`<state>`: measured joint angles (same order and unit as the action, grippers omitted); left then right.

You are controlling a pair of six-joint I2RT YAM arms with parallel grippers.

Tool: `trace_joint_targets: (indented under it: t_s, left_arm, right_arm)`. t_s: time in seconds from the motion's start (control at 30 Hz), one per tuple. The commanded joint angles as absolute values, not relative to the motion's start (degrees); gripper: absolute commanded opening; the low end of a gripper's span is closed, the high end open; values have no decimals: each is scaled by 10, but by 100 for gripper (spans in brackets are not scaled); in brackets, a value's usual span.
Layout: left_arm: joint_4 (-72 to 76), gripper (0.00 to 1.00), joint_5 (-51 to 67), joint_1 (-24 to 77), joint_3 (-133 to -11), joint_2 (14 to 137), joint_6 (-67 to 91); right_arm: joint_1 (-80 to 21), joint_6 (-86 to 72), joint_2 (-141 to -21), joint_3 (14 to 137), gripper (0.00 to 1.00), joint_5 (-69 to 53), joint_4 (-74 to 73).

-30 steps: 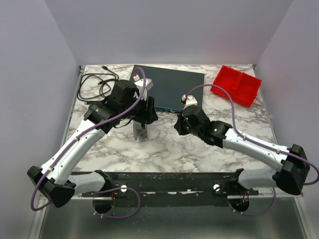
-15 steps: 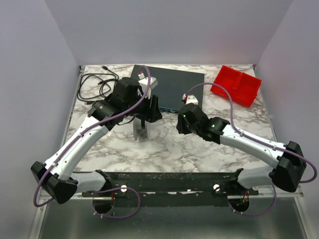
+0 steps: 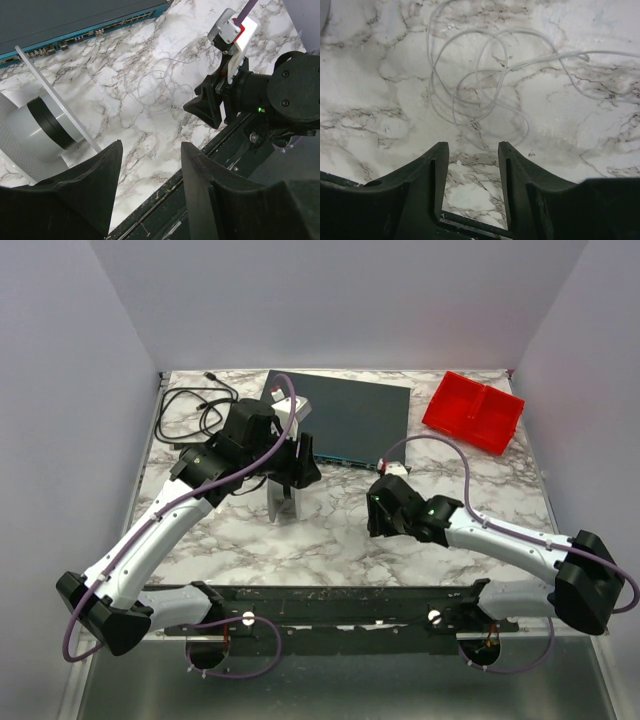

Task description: Wrap the cables

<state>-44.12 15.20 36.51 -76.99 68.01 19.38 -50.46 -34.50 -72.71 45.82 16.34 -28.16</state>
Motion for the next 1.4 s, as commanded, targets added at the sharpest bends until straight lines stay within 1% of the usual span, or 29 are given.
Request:
trace_joint_targets:
  t_s: [0.0, 0.2, 0.33, 0.5, 0.67, 0.73, 0.8, 0.83, 0.9, 0.97, 1.0, 1.17, 1.37]
  left_arm:
    - [-440, 52, 147, 367, -760, 672, 200]
    - [-437, 52, 149, 367, -755, 676, 201]
    - [-437, 52, 148, 367, -749, 673, 200]
    - [-435, 52, 147, 367, -745, 673, 200]
    - [-436, 52, 147, 367, -744, 673, 197]
    - [-435, 52, 147, 367, -743, 674, 198]
    - [-434, 52, 148, 367, -742, 675, 198]
    - [-433, 52, 148, 367, -743, 675, 198]
    - [-434, 52, 148, 367, -744, 675, 198]
    - [-435, 52, 148, 367, -746, 676, 196]
    - [-435, 52, 148, 367, -747, 676, 196]
    - [-430, 52, 155, 367, -751, 682, 192]
    - [-419, 52, 173, 367, -768, 687, 185]
  right_arm:
    - [-509, -335, -716, 421, 52, 117, -245]
    - [-513, -325, -749, 404, 53, 83, -192]
    - [-519, -316, -781, 410, 55, 101, -181]
    - [-522, -309, -821, 420, 55, 115, -177]
    - [-526, -309, -831, 421, 55, 134, -173]
    - [-526, -308, -832, 424, 48, 134, -172]
    - [-526, -308, -832, 428, 36, 130, -176]
    - [-526, -307, -829, 430, 27, 127, -179]
    - [-526, -306, -816, 436, 14, 124, -189]
    - [-526, -308, -794, 449, 4, 137, -213]
    - [-526, -308, -780, 457, 1, 145, -226]
    - [-526, -300, -721, 526, 1, 174, -285]
    - [-526, -277, -707, 630, 1, 192, -336]
